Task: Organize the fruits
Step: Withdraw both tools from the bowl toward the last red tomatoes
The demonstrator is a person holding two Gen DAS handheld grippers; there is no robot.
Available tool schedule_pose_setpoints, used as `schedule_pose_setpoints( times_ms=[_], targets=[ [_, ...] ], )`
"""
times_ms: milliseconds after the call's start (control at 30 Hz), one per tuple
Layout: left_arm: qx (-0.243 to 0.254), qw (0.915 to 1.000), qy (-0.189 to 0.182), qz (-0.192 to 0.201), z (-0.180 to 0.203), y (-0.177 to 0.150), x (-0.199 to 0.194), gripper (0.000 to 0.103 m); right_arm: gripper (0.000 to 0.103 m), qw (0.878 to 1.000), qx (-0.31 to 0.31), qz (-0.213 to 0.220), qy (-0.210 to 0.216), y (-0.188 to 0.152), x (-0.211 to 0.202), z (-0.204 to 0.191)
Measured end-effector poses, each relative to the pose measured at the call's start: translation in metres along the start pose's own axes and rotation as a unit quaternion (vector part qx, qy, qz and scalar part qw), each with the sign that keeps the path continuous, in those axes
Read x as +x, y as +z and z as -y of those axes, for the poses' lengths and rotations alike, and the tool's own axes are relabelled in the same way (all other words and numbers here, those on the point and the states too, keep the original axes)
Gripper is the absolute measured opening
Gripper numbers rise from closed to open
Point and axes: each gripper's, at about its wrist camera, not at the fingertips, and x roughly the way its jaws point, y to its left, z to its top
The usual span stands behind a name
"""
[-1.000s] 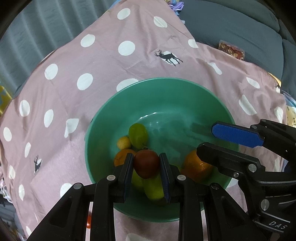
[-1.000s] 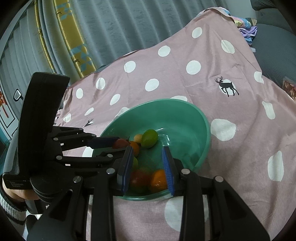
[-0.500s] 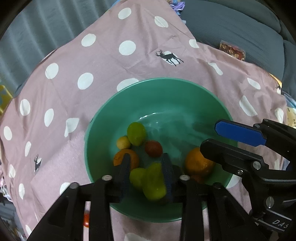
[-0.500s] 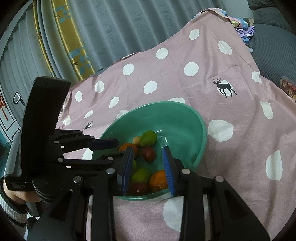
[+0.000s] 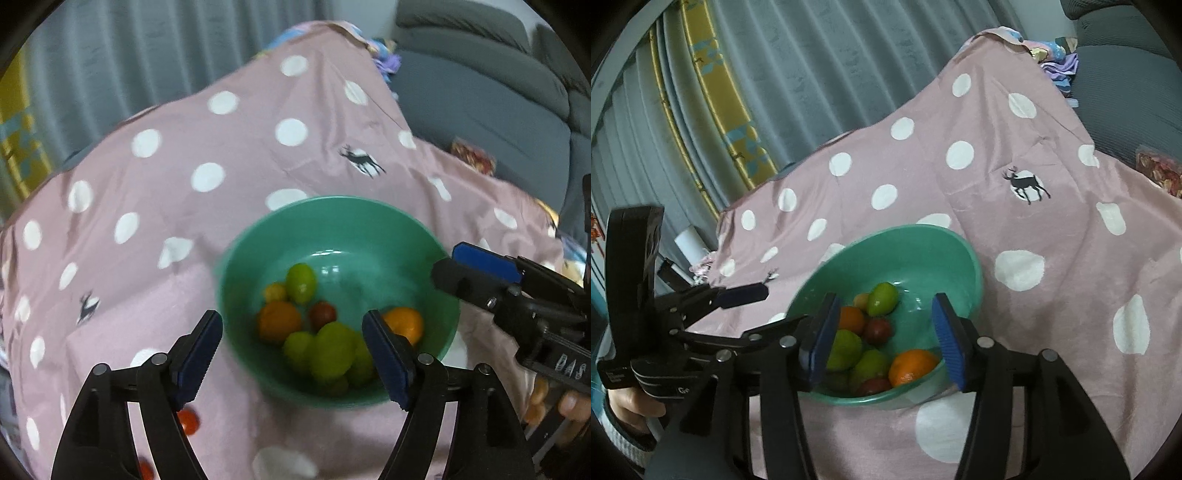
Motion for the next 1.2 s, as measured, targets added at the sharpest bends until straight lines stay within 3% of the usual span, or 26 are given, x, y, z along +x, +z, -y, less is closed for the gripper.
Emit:
schedule_pose_setpoints(
  times_ms=[233, 367, 600, 767, 1033, 1200],
  targets=[
    [-0.075, 0.9966, 0.035, -0.004, -0.053, -0.048, -0.031, 0.079, 0.055, 0.998, -0.023, -0.005, 0.058, -0.003, 0.0, -0.026],
    [-0.137, 0.9884, 0.057, -0.03, -0.09, -0.091, -0.043, 0.079, 0.055, 0.994, -0.057, -0.01, 0.091, -0.005, 0.001, -0.056],
    [-0.188, 0.978, 0.067, -0.061, -0.118, -0.148, -0.051, 0.079, 0.055, 0.977, -0.102, -0.072, 0.174, -0.027, 0.024, -0.112],
    [-0.199, 0.9774, 0.047, -0.054, -0.127, -0.163, -0.054, 0.079, 0.055, 0.969, -0.137, -0.134, 0.159, -0.051, 0.057, -0.145],
    [-0.188, 0.9801, 0.022, -0.058, -0.141, -0.159, -0.032, 0.079, 0.055, 0.963, -0.16, -0.186, 0.114, -0.064, 0.101, -0.16],
    [-0.184, 0.9809, 0.004, -0.063, -0.145, -0.159, -0.021, 0.069, 0.055, 0.956, -0.176, -0.213, 0.094, -0.069, 0.125, -0.167]
  ],
)
